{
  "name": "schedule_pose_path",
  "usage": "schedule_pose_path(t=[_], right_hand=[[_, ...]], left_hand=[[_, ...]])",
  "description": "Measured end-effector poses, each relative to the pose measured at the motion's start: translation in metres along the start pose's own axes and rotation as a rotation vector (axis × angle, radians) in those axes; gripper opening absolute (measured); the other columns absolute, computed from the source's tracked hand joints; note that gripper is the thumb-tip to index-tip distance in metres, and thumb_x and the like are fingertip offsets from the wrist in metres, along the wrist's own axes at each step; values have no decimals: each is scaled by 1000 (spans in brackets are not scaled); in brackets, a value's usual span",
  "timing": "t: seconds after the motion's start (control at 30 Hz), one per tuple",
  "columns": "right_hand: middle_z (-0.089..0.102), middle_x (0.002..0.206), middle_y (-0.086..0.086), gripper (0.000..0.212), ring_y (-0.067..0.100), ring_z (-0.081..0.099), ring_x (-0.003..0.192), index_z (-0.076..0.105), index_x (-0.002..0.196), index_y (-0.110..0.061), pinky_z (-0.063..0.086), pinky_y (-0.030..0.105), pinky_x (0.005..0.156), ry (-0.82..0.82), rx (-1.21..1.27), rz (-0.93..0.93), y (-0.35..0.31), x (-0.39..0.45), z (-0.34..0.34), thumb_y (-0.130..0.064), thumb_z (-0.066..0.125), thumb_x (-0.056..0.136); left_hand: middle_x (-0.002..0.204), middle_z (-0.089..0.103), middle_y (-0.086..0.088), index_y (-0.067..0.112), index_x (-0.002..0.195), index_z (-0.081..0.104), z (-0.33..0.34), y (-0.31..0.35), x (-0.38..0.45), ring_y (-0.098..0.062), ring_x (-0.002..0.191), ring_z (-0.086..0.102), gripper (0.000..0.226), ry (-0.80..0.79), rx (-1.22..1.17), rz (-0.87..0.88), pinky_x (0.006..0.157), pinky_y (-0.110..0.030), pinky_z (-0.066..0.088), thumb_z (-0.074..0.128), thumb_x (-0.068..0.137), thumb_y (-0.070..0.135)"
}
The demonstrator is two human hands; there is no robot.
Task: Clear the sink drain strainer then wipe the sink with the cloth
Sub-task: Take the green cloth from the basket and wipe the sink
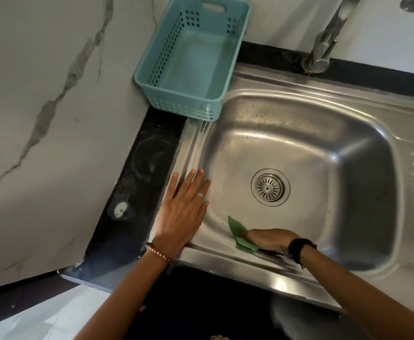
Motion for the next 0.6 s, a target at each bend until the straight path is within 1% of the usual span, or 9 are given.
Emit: schedule_pose_path(t=[0.13,0.2,0.23,0.3,0.37,0.4,0.43,0.47,0.6], right_hand=[[26,155,-1,70,19,24,142,28,146,-23,15,34,115,-96,117,-194,-52,1,8,-65,22,90],[21,156,5,57,20,17,143,22,147,-13,4,14,111,-117,437,-222,-82,8,13,-44,19,99],[19,156,8,53,22,15,144,20,147,-10,2,12,110,8,493,-264,-94,12,6,-38,18,101],[18,157,9,56,25,14,144,16,148,-13,4,30,117,-110,797,-282,-111,1,16,-42,13,100],[17,157,7,60,24,14,145,15,148,-15,7,39,118,-82,618,-414,-115,-11,10,-48,10,99],[15,157,5,58,22,12,145,15,148,-17,4,38,119,66,294,-488,-111,-6,8,-48,13,98],[14,158,3,60,20,10,146,16,148,-19,1,37,119,80,122,-447,-95,-5,10,-50,17,97],[15,158,1,64,20,11,145,18,148,-24,2,38,120,2,197,-320,-70,-1,14,-58,22,93],[32,152,-1,76,22,32,138,37,140,-33,19,38,114,114,14,0,30,-22,-4,-76,32,78]], left_hand=[[157,13,-5,21,147,20,-5,2,-1,-22,146,8,51,4,18,6,116,-48,-6,21,98,36],[156,17,-6,21,147,23,-6,3,-2,-22,145,12,50,13,27,10,117,-47,-2,23,97,30],[157,15,-6,21,147,20,-6,3,-2,-22,146,10,50,12,23,14,116,-46,-5,25,98,27],[158,10,-5,21,148,16,-5,2,-2,-21,146,5,52,18,2,8,115,-44,-11,27,97,23],[158,6,-4,22,148,11,-5,2,-2,-19,146,0,54,21,-9,-10,114,-42,-15,29,97,21],[159,4,-3,22,148,9,-6,2,-2,-17,146,-2,55,28,-19,-30,114,-42,-16,30,97,20],[159,4,-2,22,148,8,-7,2,-1,-17,146,-4,56,41,-42,-58,114,-43,-17,31,97,19],[159,4,-1,22,148,8,-8,4,0,-17,146,-5,57,49,-71,-81,113,-44,-18,31,97,18],[158,13,4,25,146,19,-10,35,2,-13,146,-2,51,10,-245,-44,109,-45,-21,33,97,24]])
Point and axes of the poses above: each hand's wrist, its own x-axis towards the middle knuckle, its own z-axis out of the palm, y = z × x, the point moved 7 cm from there along x, towards the middle knuckle
